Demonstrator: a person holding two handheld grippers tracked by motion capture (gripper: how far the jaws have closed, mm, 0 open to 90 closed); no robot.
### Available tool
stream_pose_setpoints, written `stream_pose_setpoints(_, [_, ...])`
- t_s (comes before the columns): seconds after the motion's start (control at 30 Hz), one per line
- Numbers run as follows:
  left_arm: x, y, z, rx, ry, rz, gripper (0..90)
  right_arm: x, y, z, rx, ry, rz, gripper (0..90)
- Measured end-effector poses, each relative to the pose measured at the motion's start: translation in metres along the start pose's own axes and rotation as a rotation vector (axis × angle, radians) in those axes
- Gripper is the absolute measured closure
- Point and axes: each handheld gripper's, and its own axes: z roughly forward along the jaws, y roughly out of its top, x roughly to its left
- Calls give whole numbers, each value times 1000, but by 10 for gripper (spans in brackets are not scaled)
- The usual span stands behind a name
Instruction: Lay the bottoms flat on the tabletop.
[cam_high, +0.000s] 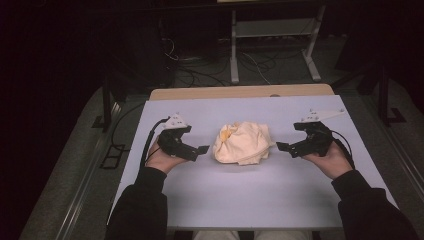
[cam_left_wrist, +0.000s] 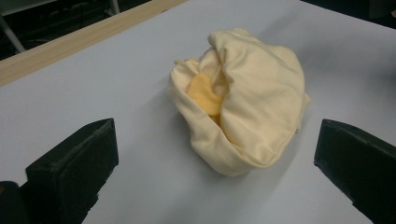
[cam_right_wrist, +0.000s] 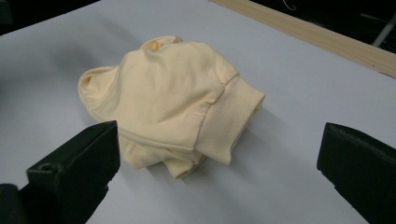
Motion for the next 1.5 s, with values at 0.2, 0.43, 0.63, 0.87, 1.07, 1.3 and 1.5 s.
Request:
stream_pose_setpoints(0.2, [6,6,6,21,2,13,0,-3,7,7,13,2,7,0])
stream_pose_setpoints(0.43, [14,7,11,-2,12,-8,0,-5,14,16,18,9,9,0])
stream_pose_setpoints(0.63, [20,6,19,-23,13,-39,0,-6,18,24,19,7,3,0])
stream_pose_setpoints(0.87, [29,1,29,-26,22,-71,0,-7,19,38,10,13,19,0])
stream_pose_setpoints(1.07, [37,-4,38,-5,24,-105,0,-5,15,52,49,24,19,0])
stream_pose_setpoints(1.3, [39,-9,54,-11,14,-126,0,-4,11,65,69,43,35,0])
stream_pose_setpoints(1.5, [41,-12,65,-24,-5,-149,0,-4,6,74,86,61,51,0])
